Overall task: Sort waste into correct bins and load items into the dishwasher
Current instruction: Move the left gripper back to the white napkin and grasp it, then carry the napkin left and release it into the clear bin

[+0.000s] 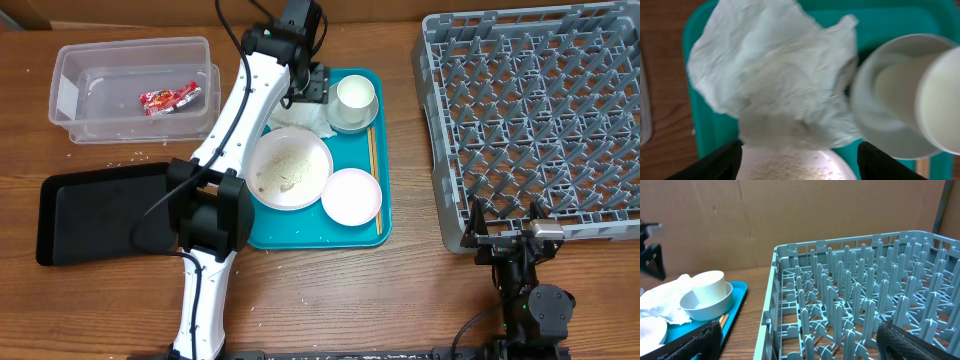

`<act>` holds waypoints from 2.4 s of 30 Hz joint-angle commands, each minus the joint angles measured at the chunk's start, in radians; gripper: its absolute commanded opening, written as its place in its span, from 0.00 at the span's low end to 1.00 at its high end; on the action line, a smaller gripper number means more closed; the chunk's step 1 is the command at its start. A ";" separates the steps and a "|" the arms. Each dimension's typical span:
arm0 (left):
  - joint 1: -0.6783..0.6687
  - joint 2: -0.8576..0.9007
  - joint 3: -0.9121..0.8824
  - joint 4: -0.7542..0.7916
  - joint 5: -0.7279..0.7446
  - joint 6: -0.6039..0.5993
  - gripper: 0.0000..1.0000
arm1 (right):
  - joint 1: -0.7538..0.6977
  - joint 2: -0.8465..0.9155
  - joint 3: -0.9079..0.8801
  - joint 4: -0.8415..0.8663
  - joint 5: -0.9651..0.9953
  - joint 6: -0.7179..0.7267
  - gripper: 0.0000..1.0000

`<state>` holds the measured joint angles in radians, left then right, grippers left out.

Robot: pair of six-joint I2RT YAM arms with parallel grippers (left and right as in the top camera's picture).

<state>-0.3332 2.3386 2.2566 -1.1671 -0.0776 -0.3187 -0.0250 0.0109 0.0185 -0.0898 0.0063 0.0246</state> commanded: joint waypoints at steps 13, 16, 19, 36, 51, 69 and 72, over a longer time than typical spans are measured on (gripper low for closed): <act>0.125 -0.004 -0.249 0.146 0.207 -0.130 0.71 | -0.003 -0.008 -0.010 0.006 -0.001 -0.006 1.00; 0.115 -0.004 -0.279 0.175 0.227 -0.131 0.71 | -0.003 -0.008 -0.010 0.006 -0.001 -0.006 1.00; 0.106 -0.004 -0.299 0.189 0.229 -0.132 0.72 | -0.003 -0.008 -0.010 0.006 -0.001 -0.006 1.00; 0.140 -0.006 -0.238 0.159 0.225 -0.134 0.04 | -0.003 -0.008 -0.010 0.006 -0.001 -0.006 1.00; 0.145 -0.018 0.266 -0.256 0.157 -0.114 0.04 | -0.003 -0.008 -0.010 0.006 -0.001 -0.006 1.00; 0.383 -0.018 0.365 -0.065 0.071 -0.142 0.04 | -0.003 -0.008 -0.010 0.006 -0.001 -0.006 1.00; 0.436 -0.018 0.365 -0.050 0.071 -0.222 0.04 | -0.003 -0.008 -0.010 0.006 -0.001 -0.006 1.00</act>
<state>0.0681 2.3379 2.5919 -1.2240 0.0055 -0.4599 -0.0250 0.0109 0.0185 -0.0906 0.0063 0.0250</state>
